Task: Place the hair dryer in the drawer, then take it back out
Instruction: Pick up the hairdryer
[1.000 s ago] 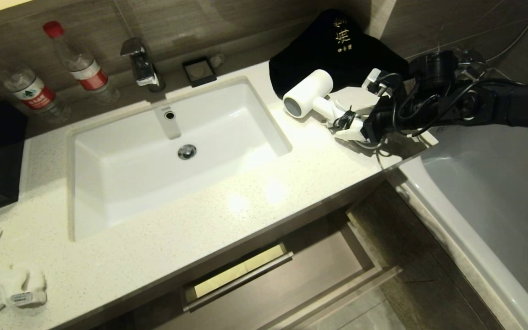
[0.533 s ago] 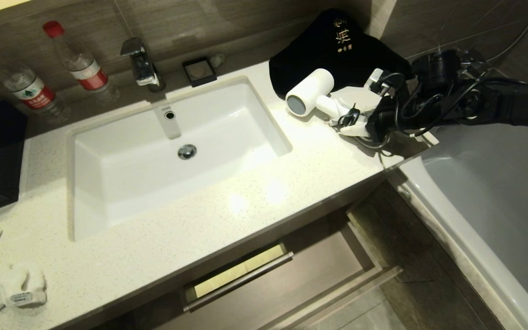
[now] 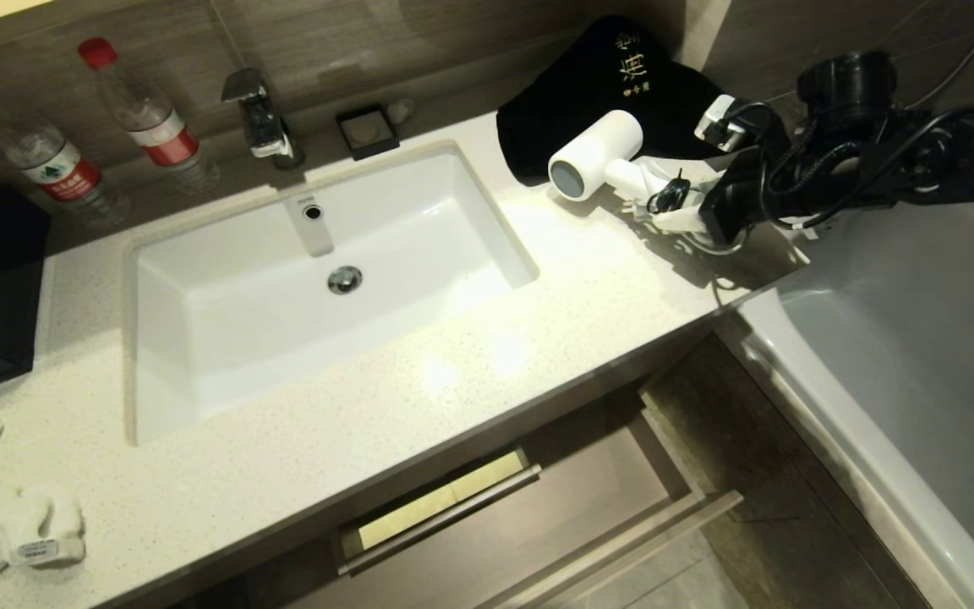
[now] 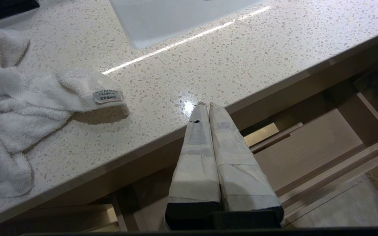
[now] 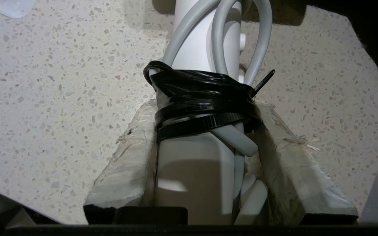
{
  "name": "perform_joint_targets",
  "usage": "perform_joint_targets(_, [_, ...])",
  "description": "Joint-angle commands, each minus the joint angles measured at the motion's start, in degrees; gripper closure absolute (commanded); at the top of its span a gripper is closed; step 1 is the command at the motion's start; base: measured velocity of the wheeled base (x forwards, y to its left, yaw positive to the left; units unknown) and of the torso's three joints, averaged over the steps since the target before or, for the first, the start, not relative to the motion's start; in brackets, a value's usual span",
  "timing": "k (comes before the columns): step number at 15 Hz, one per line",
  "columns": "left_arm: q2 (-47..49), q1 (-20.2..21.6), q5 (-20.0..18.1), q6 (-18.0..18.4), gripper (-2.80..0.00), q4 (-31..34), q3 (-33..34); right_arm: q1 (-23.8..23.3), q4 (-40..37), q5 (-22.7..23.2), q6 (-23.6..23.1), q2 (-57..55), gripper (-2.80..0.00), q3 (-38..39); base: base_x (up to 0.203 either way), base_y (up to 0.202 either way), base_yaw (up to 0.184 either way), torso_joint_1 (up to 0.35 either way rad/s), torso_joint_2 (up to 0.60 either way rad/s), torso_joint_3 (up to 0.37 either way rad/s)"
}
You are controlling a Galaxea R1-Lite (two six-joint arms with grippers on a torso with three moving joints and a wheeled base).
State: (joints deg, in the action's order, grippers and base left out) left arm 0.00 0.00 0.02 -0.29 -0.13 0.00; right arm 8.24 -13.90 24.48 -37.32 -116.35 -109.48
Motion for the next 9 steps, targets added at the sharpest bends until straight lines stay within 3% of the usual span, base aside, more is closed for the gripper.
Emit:
perform_joint_targets(1, [0.08, 0.00, 0.04, -0.06, 0.00, -0.04, 0.00, 0.03, -1.07, 0.27, -0.41, 3.30, 0.00, 1.65, 0.000, 0.000, 0.000, 0.000, 0.00, 0.000])
perform_joint_targets(4, [0.06, 0.00, -0.02, -0.06, 0.00, -0.04, 0.00, 0.10, -2.30, 0.52, -0.64, 7.03, 0.00, 4.54, 0.000, 0.000, 0.000, -0.041, 0.04, -0.002])
perform_joint_targets(9, [0.08, 0.00, 0.00, -0.06, 0.00, -0.04, 0.00, 0.26, -8.54, 0.65, -0.57, 18.41, 0.00, 8.19, 0.000, 0.000, 0.000, -0.307, 0.23, -0.069])
